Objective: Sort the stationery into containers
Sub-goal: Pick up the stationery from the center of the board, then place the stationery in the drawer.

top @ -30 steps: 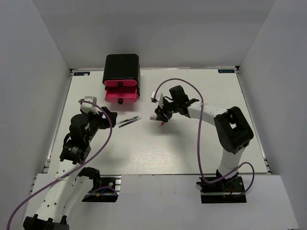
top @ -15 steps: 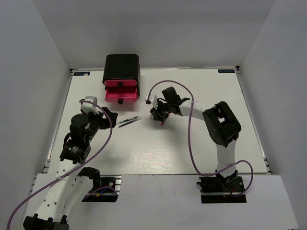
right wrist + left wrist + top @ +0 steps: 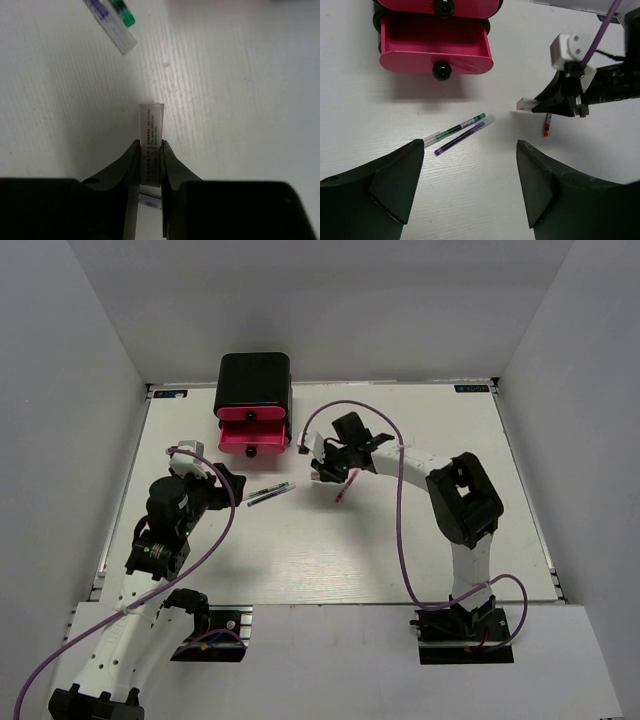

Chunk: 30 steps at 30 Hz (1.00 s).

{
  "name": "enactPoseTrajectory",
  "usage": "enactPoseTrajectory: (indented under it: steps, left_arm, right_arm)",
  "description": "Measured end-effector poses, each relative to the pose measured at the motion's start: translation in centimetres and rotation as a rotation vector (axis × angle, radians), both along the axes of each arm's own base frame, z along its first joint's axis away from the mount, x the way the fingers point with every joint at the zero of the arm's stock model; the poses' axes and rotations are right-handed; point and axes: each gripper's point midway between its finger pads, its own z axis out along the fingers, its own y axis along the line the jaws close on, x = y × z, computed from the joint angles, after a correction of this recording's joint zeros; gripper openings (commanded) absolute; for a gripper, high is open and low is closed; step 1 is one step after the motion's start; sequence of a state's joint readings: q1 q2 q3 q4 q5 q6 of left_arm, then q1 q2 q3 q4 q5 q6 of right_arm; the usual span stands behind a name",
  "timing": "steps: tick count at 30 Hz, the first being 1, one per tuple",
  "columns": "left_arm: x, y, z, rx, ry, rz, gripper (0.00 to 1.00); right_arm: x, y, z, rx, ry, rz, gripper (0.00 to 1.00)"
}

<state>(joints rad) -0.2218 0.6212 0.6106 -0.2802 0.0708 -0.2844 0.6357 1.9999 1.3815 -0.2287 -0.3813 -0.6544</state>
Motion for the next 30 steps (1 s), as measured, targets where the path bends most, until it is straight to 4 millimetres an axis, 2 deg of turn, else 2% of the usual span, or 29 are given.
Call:
enactPoseTrajectory:
  steps: [2,7,13,18,20,23,30]
  left_arm:
    - [0.0,0.0,-0.1,0.001,0.004,0.000,0.84]
    - [0.1,0.0,-0.2,0.002,0.009,0.000,0.84]
    - [0.1,0.0,-0.3,0.003,0.010,0.003,0.84]
    - [0.1,0.1,-0.3,0.005,0.012,0.007,0.84]
    - [0.1,0.1,-0.3,0.005,0.012,0.009,0.84]
    - [0.0,0.2,-0.2,0.005,0.009,0.010,0.84]
    - [-0.1,0.2,0.0,0.003,0.000,0.010,0.84]
  right_arm:
    - [0.6,0.8,2.0,0.003,-0.054,0.017,0.00]
    - [1.4,3.9,8.8,0.051,-0.242,0.077,0.00]
    - [1.4,7.3,14.4,0.107,-0.385,0.138,0.00]
    - [2.7,9.9,19.8,0.198,-0.496,0.140,0.00]
    - [3.4,10.9,21.4,0.237,-0.540,0.138,0.00]
    - [3.7,12.3,21.5,0.262,-0.572,0.148,0.00]
    - [4.0,14.9,16.3,0.220,-0.565,0.188,0.00]
